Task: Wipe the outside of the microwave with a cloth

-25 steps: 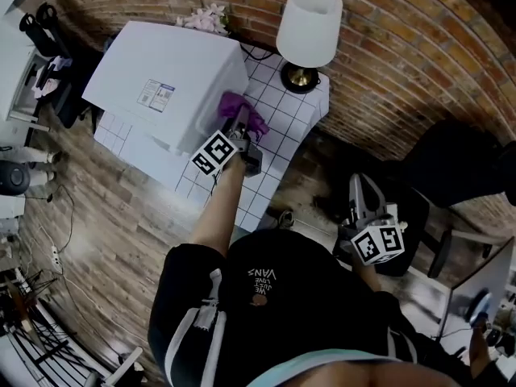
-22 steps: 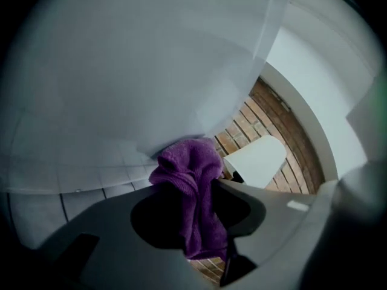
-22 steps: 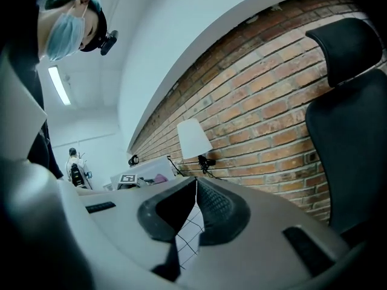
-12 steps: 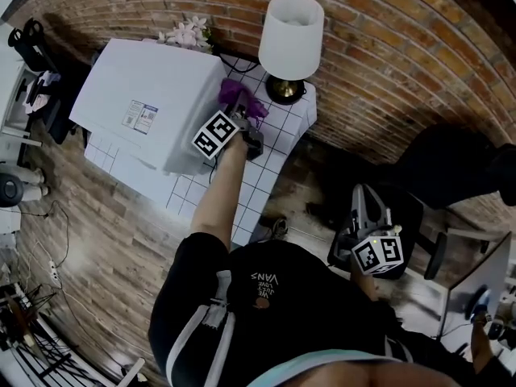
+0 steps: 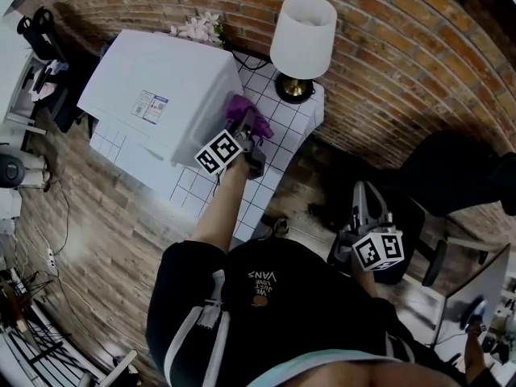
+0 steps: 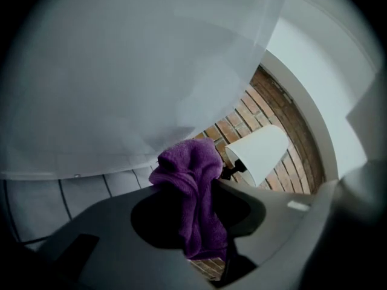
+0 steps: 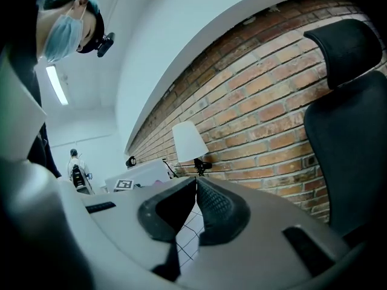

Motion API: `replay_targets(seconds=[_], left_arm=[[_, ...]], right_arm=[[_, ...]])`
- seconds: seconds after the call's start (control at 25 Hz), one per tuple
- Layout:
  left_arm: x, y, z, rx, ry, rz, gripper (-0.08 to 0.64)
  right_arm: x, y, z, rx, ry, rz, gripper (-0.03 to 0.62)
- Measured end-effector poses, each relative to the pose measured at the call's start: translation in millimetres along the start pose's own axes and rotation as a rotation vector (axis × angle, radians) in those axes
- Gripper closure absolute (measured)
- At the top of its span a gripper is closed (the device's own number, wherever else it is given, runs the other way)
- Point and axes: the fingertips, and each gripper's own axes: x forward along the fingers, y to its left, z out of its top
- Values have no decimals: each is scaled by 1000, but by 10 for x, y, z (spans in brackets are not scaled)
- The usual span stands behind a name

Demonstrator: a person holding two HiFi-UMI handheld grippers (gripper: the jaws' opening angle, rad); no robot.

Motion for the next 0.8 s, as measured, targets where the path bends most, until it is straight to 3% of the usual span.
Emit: replay_targets(seconds=[0.2,0.48,0.64,0.8], left_arm=[[-680,142,-190,-10,12,17,419],[-1618,571,-310,-40,-22,131,419],[-1898,825,-384,-88,-40,184,419],[-1884,945,-352,-127,-54,193,419]], right_arm=[[177,228,-57,-19,21,100,588],[427,673,-169,-42,65,259,588],[488,818,-248,-48,74,319,588],[479,855,-232,-52,83,318,588]])
